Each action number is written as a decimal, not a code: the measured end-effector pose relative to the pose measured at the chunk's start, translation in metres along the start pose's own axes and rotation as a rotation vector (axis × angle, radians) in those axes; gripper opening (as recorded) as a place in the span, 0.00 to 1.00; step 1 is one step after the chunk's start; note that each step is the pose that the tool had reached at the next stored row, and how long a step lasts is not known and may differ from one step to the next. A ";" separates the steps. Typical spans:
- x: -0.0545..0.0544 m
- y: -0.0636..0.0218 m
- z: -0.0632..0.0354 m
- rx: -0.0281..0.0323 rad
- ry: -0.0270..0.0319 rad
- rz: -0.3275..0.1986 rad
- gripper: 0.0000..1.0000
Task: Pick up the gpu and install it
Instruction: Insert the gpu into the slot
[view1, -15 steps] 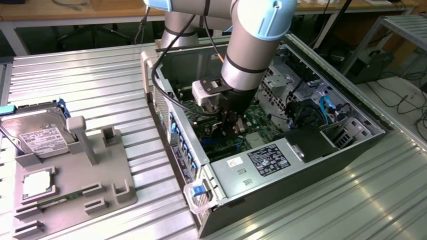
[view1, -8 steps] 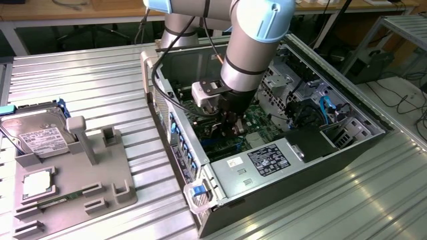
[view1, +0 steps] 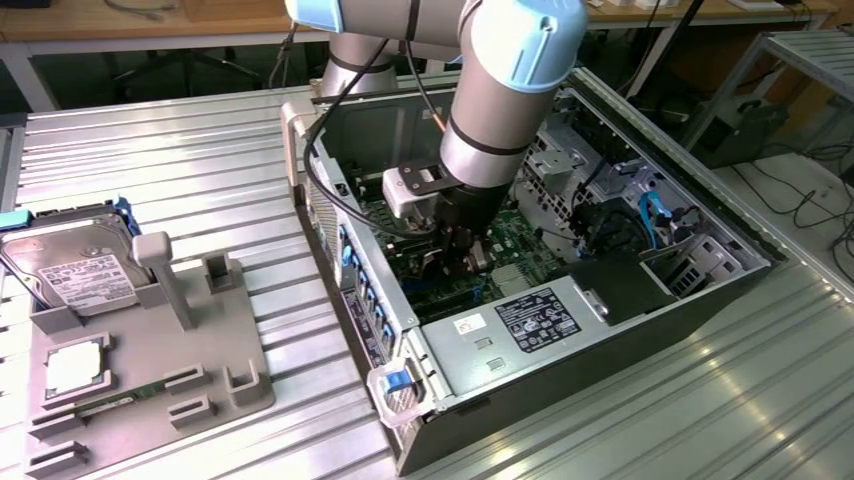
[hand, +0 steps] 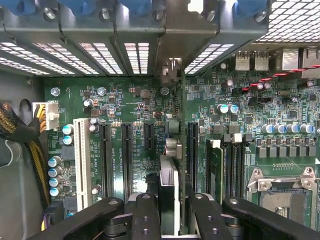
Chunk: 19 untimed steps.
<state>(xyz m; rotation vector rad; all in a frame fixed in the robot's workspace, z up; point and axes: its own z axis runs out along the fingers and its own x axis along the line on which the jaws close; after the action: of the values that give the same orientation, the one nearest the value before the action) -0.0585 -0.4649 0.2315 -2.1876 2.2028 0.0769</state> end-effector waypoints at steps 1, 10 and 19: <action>0.000 0.0000 0.0002 0.0002 -0.0004 0.000 0.28; 0.000 0.0000 0.0003 0.0002 -0.0006 0.000 0.28; 0.000 0.0000 0.0104 -0.0002 0.0002 0.000 0.28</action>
<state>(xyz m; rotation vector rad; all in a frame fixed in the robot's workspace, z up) -0.0586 -0.4647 0.2211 -2.1878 2.2030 0.0770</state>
